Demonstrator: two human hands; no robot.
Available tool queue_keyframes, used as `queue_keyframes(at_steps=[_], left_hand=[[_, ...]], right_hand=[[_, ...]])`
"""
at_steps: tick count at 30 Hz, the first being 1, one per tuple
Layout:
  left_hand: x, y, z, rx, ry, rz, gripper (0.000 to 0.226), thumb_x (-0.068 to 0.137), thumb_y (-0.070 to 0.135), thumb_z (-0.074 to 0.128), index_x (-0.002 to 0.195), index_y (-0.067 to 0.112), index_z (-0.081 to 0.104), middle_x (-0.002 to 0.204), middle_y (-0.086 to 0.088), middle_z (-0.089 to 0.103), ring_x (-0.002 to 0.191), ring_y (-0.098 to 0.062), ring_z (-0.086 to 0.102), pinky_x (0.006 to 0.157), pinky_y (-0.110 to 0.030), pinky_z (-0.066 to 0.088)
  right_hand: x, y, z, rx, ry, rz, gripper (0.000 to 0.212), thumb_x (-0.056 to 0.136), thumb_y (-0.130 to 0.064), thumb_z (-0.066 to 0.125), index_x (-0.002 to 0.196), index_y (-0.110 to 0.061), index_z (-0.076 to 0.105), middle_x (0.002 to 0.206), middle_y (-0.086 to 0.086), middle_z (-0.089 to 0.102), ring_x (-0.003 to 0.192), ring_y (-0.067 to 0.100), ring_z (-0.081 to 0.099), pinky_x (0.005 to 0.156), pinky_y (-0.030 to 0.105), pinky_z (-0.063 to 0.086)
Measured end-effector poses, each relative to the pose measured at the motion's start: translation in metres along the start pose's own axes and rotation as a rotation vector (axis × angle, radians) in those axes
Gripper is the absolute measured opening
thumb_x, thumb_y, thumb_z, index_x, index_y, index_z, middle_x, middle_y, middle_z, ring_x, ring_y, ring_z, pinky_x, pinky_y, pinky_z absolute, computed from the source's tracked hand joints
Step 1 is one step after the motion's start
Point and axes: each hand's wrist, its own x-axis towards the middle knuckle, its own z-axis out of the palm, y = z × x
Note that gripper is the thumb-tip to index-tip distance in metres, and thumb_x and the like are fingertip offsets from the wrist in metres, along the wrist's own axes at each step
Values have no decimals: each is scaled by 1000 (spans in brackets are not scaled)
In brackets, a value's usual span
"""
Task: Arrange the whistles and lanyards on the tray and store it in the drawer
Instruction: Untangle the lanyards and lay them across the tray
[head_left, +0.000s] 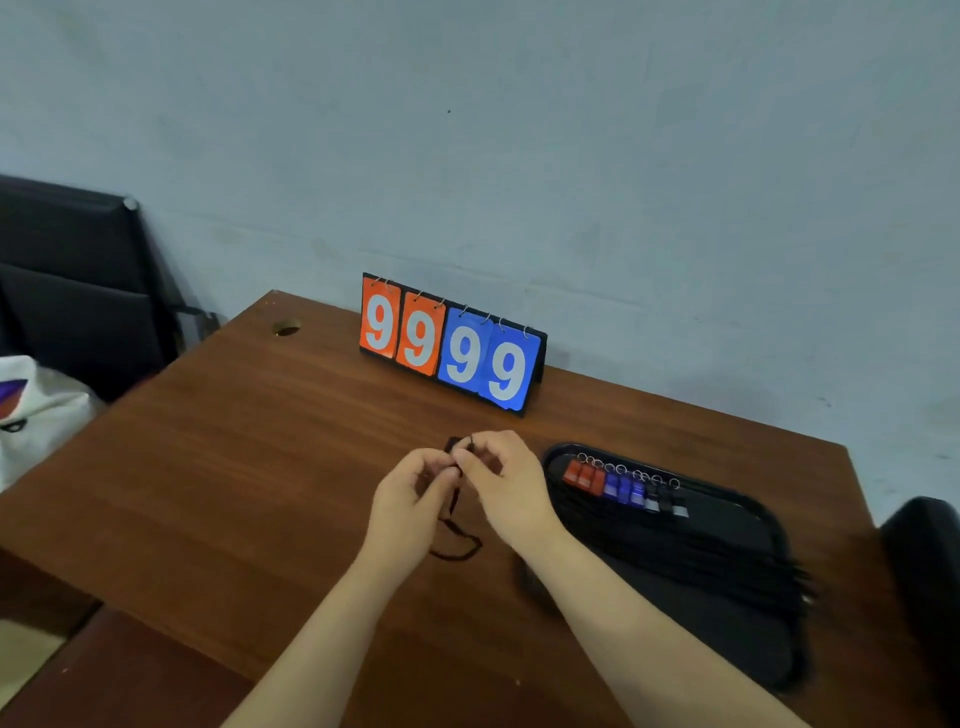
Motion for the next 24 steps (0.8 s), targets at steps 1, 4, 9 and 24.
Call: queue_keyframes(at_steps=[1, 4, 9, 24], left_hand=[[1, 3, 3, 4, -50, -11, 11, 94, 15, 57, 88, 18, 66, 71, 6, 64, 63, -3, 56, 60, -16, 44], [2, 9, 12, 125, -214, 36, 15, 95, 21, 57, 86, 16, 68, 62, 10, 59, 59, -3, 53, 57, -15, 39], [2, 8, 17, 249, -321, 21, 21, 98, 25, 51, 94, 17, 70, 78, 13, 66, 77, 4, 59, 67, -10, 42], [9, 14, 52, -23, -360, -269, 23, 97, 18, 53, 83, 4, 64, 62, -6, 53, 62, -18, 50, 64, -29, 46]], right_hand=[[0, 0, -9, 24, 19, 10, 9, 96, -23, 57, 96, -27, 65, 99, -2, 62, 76, 5, 60, 65, 12, 46], [0, 0, -41, 212, 127, 86, 16, 99, -19, 52, 107, -19, 66, 94, -1, 68, 63, 4, 62, 55, 15, 50], [-4, 5, -121, 452, 439, 159, 14, 99, -17, 53, 99, -15, 66, 89, 2, 72, 55, 3, 62, 51, 19, 52], [-97, 130, -269, 630, 903, 361, 24, 93, -15, 64, 115, -5, 66, 81, 0, 63, 68, 11, 59, 60, 20, 54]])
